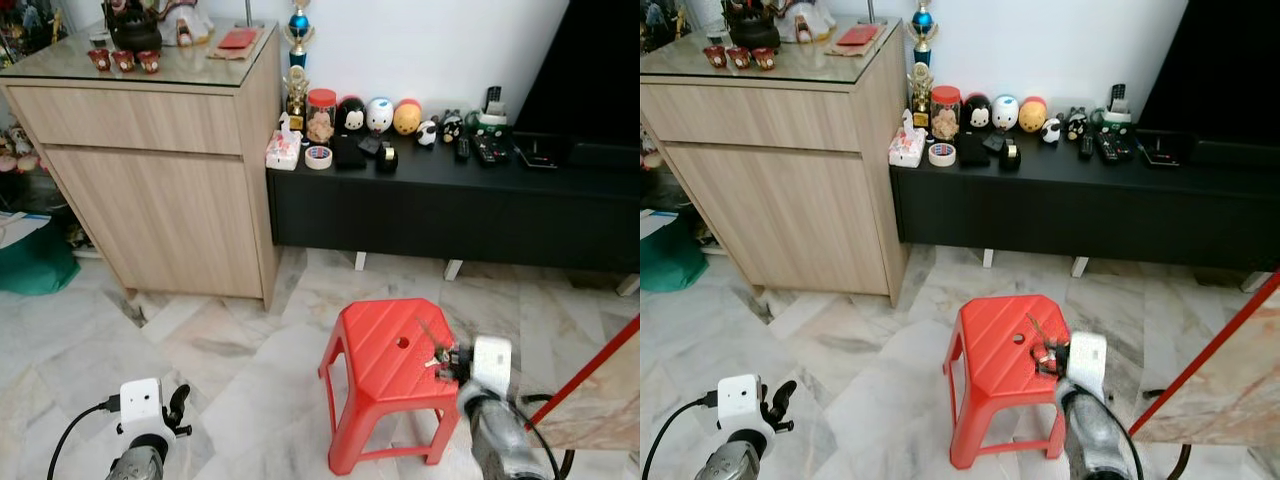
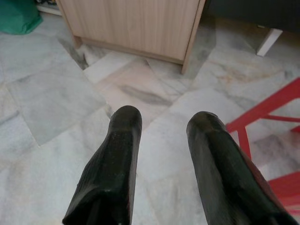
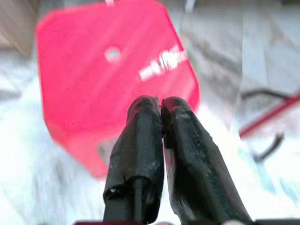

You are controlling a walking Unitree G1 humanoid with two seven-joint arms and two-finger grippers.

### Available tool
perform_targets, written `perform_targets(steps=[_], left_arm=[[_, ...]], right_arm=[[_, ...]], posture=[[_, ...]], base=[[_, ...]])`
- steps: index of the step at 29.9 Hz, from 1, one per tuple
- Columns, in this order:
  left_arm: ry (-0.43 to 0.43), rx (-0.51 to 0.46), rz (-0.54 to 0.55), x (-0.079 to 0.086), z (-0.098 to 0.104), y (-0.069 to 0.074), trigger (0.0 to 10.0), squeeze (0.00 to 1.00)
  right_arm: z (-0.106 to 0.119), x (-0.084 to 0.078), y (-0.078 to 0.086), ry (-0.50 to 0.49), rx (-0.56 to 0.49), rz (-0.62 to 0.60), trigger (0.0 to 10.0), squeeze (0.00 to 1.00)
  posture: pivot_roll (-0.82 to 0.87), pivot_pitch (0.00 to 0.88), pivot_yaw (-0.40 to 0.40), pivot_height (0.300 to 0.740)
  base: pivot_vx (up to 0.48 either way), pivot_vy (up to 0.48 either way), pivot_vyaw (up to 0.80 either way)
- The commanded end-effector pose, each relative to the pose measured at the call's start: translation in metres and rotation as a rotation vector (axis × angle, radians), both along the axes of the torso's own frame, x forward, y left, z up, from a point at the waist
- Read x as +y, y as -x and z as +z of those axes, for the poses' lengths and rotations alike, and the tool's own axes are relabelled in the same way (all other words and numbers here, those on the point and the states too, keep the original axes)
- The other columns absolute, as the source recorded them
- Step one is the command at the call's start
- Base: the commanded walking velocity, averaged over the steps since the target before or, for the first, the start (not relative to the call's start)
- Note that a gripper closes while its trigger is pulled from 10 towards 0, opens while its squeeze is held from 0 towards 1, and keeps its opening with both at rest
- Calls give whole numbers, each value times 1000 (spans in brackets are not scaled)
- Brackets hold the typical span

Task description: Hang keys on a hook

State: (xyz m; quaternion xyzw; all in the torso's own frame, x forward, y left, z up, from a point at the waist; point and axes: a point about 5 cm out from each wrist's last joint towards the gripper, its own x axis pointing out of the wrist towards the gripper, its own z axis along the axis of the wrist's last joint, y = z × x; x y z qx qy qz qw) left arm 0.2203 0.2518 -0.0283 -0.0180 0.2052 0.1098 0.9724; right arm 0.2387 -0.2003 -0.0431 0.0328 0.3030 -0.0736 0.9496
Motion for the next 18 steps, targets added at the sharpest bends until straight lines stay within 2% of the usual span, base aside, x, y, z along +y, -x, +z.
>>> perform_targets(steps=[1, 4, 6, 7, 8, 13, 18], left_arm=[[1, 48, -11, -2, -7, 6, 10000, 0], [0, 73, -8, -1, -10, 9, 10000, 0], [3, 110, -13, -2, -15, 14, 10000, 0], [3, 110, -13, -2, -15, 14, 10000, 0], [-4, 146, -22, -3, -19, 19, 10000, 0], [8, 230, -25, -7, -30, 31, 10000, 0], [20, 283, -28, -9, -36, 37, 10000, 0]], right_arm=[[-6, -4, 8, 9, 42, -6, 10000, 0], [-12, -2, 15, 3, 78, -11, 10000, 0], [-22, 3, 29, -6, 147, 5, 10000, 0], [-22, 3, 29, -6, 147, 5, 10000, 0], [-29, 3, 40, -10, 203, -3, 10000, 0], [-42, 7, 61, -23, 306, -7, 10000, 0], [-43, 4, 65, -34, 315, -17, 10000, 0]], posture=[[42, 0, -30, 740], [35, 0, -25, 740], [27, 0, -20, 740], [27, 0, -20, 740], [31, 0, -17, 740], [25, 0, -13, 740], [23, 0, -12, 740]], base=[[0, 0, 0], [0, 0, 0], [0, 0, 0], [0, 0, 0], [0, 0, 0], [0, 0, 0], [0, 0, 0]])
